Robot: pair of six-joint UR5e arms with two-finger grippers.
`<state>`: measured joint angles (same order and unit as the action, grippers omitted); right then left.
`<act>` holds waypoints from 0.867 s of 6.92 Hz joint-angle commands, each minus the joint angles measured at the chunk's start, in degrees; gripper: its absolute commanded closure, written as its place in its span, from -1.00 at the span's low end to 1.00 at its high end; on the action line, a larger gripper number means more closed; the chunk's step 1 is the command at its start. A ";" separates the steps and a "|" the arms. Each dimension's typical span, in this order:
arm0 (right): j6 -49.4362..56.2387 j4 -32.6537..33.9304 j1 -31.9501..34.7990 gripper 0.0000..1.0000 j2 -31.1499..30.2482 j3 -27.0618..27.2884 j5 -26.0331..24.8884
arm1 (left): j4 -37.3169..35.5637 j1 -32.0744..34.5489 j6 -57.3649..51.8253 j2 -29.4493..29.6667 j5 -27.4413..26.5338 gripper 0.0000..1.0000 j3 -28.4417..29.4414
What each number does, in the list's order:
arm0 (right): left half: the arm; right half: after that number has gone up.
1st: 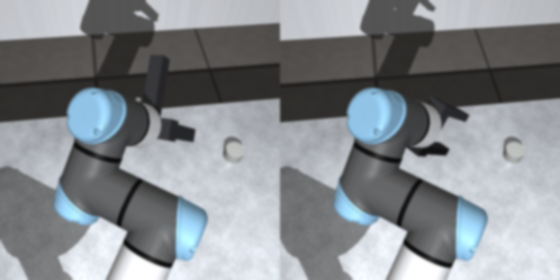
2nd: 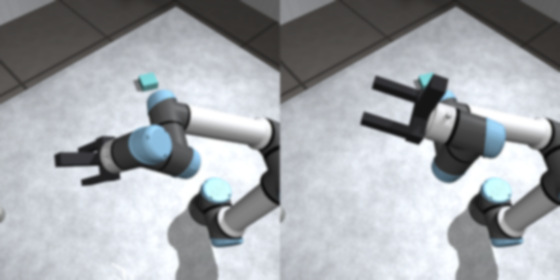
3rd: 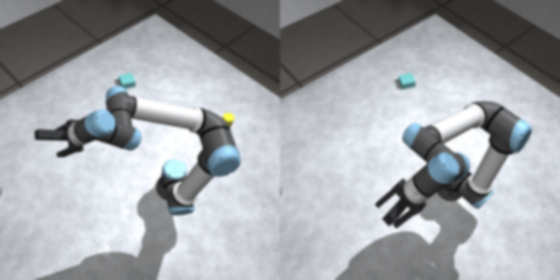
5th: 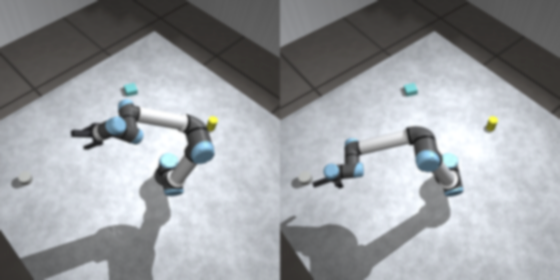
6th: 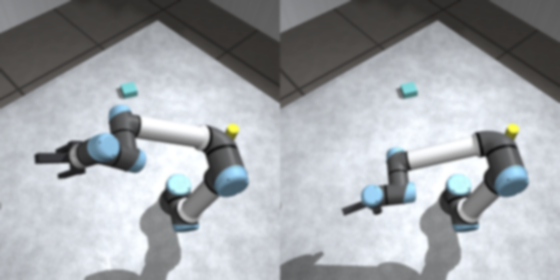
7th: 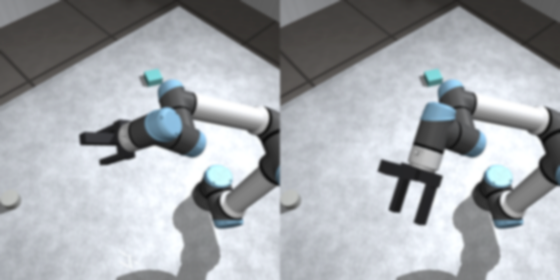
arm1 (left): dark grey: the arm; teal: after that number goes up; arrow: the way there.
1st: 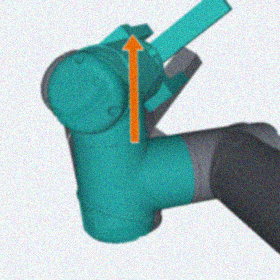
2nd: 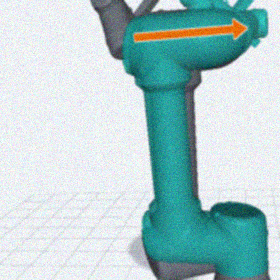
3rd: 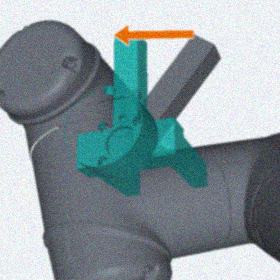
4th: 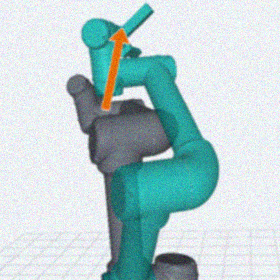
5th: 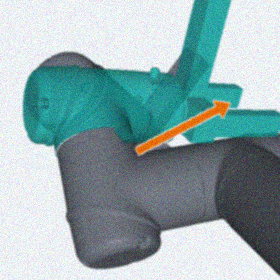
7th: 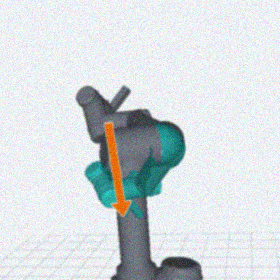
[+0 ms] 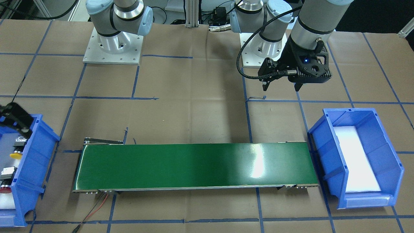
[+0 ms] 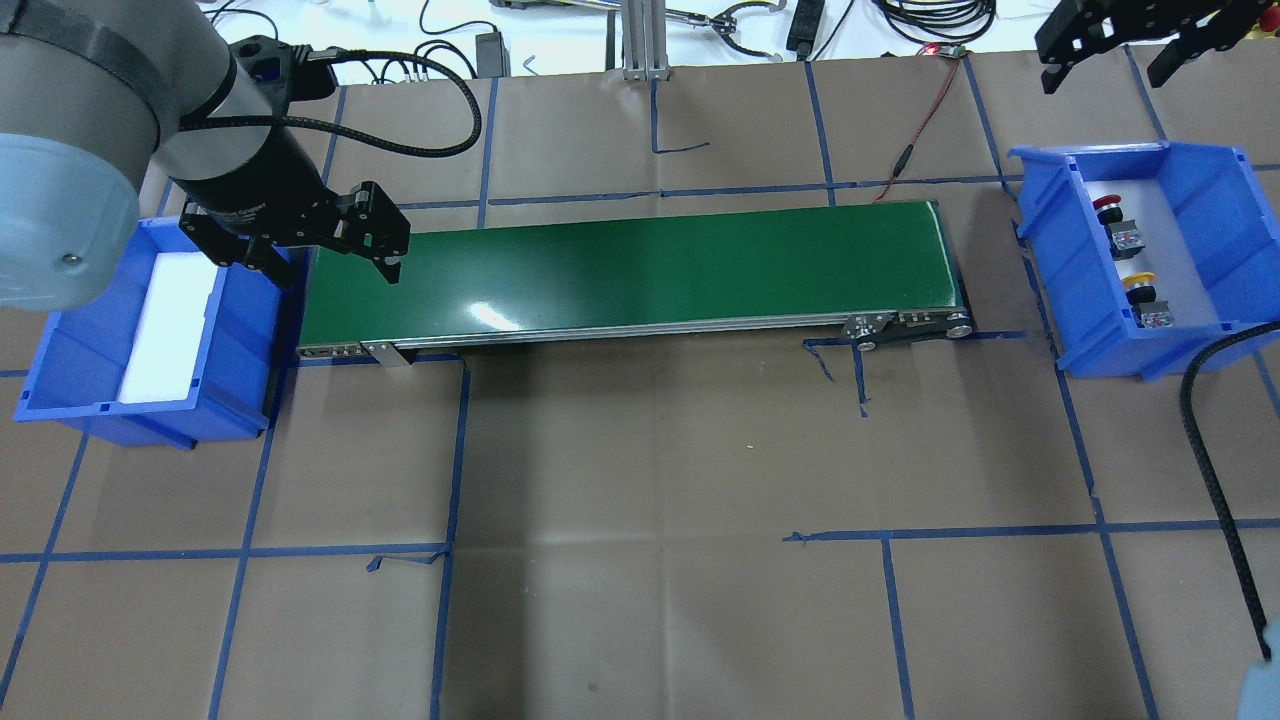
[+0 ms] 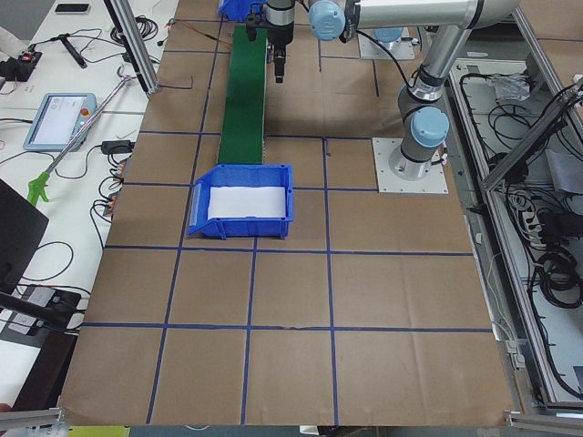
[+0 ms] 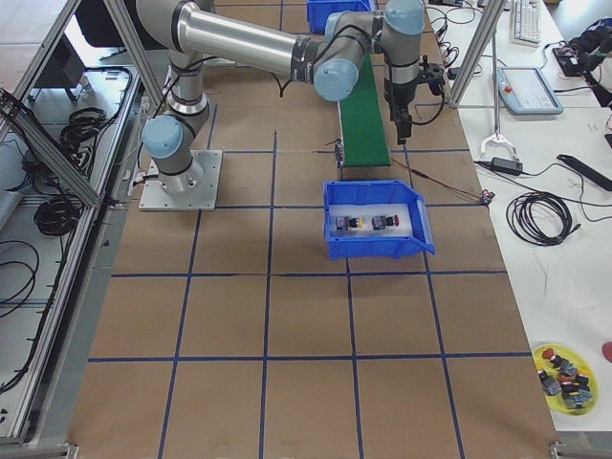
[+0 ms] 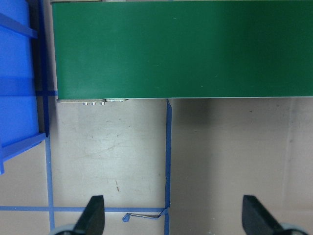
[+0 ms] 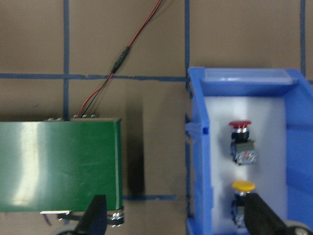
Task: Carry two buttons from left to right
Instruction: 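Raise the open right gripper up out of the bin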
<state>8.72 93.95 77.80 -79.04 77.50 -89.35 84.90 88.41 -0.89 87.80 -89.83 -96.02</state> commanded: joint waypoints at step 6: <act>-13.29 -3.83 12.02 -0.99 -21.50 18.97 3.49 | 0.00 0.00 0.01 0.00 0.00 -0.99 0.05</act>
<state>-4.74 85.10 89.80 -98.52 91.89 -85.64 84.90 88.42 -0.88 87.81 -89.82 -95.98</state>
